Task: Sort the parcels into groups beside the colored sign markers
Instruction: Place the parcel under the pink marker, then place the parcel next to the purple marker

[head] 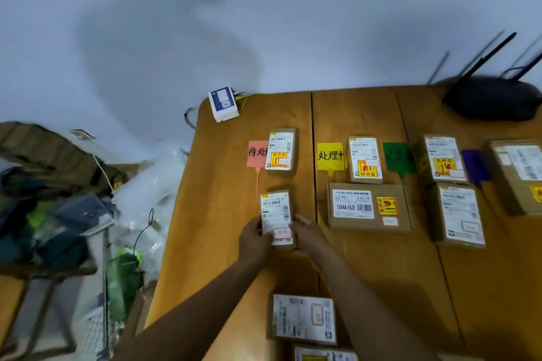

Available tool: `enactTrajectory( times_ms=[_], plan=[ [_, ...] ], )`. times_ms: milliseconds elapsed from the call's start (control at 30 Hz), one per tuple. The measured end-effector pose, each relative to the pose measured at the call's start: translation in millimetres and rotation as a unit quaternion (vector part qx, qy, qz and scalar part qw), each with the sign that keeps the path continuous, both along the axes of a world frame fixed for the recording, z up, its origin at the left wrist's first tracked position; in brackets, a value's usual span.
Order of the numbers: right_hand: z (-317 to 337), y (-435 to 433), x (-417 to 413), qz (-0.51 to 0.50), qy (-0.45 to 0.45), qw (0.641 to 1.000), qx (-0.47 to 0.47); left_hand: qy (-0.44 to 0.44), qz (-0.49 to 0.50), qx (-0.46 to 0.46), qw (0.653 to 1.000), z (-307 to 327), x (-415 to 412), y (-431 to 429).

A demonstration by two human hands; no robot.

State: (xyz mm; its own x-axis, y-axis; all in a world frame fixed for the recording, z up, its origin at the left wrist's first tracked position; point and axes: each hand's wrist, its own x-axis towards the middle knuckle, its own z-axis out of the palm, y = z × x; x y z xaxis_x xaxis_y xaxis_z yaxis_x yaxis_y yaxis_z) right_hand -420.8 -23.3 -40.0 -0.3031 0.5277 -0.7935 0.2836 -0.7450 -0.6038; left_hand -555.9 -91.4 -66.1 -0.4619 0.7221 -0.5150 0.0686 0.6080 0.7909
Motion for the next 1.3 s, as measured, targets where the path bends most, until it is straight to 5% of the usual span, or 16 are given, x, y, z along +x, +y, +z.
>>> enactTrajectory(
  times_ms=[400, 533, 700, 900, 1000, 1300],
  plan=[
    [-34.0, 32.5, -17.3, -0.062, -0.005, 0.998, 0.026, 0.053, 0.026, 0.077, 0.995, -14.6, -13.7, 28.6],
    [-24.0, 16.4, 12.6, -0.043, -0.049, 0.998, 0.011, 0.075, 0.119, -0.023, 0.99, 4.4, -9.1, 14.2],
    [-9.2, -16.0, 68.1, -0.017, -0.185, 0.981, 0.057, -0.023, -0.011, -0.183, 0.983, 13.4, 0.9, -46.7],
    [-0.8, -73.9, 90.3, 0.191, -0.262, 0.946, -0.015, -0.103, -0.048, -0.274, 0.955, 2.3, 34.4, -103.3],
    [-0.8, -94.2, 85.9, 0.202, -0.225, 0.952, -0.045, -0.124, -0.019, -0.236, 0.964, 9.4, 53.7, -108.6],
    [85.0, -53.7, 98.6, 0.041, -0.102, 0.994, 0.03, 0.028, -0.086, 0.015, 0.996, 110.3, 44.3, -49.9]
  ],
)
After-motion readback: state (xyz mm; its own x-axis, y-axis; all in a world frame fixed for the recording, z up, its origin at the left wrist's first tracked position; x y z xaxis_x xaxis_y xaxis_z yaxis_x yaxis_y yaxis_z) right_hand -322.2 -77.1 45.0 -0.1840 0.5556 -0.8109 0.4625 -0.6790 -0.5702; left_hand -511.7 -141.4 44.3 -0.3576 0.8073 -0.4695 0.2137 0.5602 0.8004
